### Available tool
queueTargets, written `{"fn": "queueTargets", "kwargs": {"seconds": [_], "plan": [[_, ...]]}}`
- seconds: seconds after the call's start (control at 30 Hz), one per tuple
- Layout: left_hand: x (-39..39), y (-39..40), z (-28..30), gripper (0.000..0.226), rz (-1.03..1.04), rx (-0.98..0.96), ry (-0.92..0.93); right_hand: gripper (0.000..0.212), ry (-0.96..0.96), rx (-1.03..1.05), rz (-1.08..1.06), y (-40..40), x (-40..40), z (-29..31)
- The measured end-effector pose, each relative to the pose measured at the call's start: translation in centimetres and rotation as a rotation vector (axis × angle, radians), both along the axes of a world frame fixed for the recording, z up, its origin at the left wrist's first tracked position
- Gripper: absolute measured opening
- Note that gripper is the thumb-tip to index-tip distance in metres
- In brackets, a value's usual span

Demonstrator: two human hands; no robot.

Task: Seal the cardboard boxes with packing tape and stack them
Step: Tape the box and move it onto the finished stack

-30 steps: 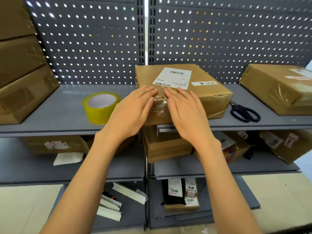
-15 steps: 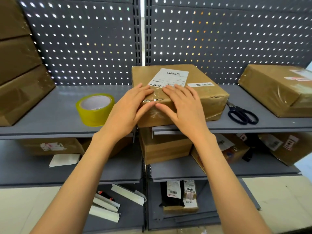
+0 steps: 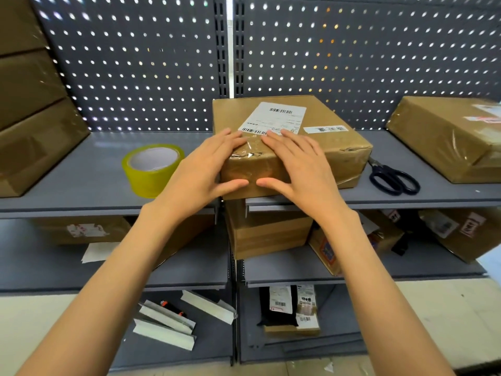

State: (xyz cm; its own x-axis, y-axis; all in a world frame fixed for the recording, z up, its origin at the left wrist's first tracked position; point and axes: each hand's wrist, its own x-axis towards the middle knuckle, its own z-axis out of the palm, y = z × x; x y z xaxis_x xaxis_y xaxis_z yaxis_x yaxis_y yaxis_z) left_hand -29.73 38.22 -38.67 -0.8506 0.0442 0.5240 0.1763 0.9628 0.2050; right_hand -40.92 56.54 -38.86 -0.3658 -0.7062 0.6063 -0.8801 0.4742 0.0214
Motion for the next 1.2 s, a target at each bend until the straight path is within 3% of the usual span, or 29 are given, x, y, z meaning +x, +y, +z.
{"fn": "queueTargets", "kwargs": {"seconds": [0.1, 0.17, 0.27, 0.33, 0.47, 0.6, 0.77, 1.1, 1.2], "plan": [[0.1, 0.5, 0.2, 0.079, -0.044, 0.111, -0.006, 0.085, -0.051, 0.043, 0.007, 0.3, 0.2, 0.5], [0.0, 1.3, 0.0, 0.096, -0.059, 0.298, -0.027, 0.09, -0.133, 0.005, 0.019, 0.4, 0.7, 0.9], [0.1, 2.8, -0.6, 0.114, 0.024, 0.768, 0.016, 0.077, -0.437, -0.347, 0.038, 1.0, 1.8, 1.4], [-0.1, 4.0, -0.7, 0.114, 0.08, 0.998, 0.046, 0.06, -0.511, -0.656, -0.058, 1.8, 1.8, 1.3], [-1.0, 6.0, -0.5, 0.085, 0.206, 1.216, 0.167, 0.051, -0.576, -0.925, -0.304, 3.3, 0.4, 1.0], [-2.2, 6.2, -1.0, 0.062, 0.248, 1.32, 0.228, 0.065, -0.907, -1.014, -0.336, 4.4, -0.8, 0.8], [-2.6, 6.2, -1.2, 0.068, 0.274, 1.381, 0.248, 0.071, -1.123, -1.055, -0.307, 4.9, -1.6, 0.3], [-2.3, 6.5, -0.9, 0.044, 0.221, 1.348, 0.234, 0.058, -1.154, -1.05, -0.184, 4.7, -1.4, -0.1], [-2.3, 6.5, -1.2, 0.051, 0.213, 1.345, 0.237, 0.056, -1.126, -1.077, -0.174, 4.7, -1.2, -0.2]]}}
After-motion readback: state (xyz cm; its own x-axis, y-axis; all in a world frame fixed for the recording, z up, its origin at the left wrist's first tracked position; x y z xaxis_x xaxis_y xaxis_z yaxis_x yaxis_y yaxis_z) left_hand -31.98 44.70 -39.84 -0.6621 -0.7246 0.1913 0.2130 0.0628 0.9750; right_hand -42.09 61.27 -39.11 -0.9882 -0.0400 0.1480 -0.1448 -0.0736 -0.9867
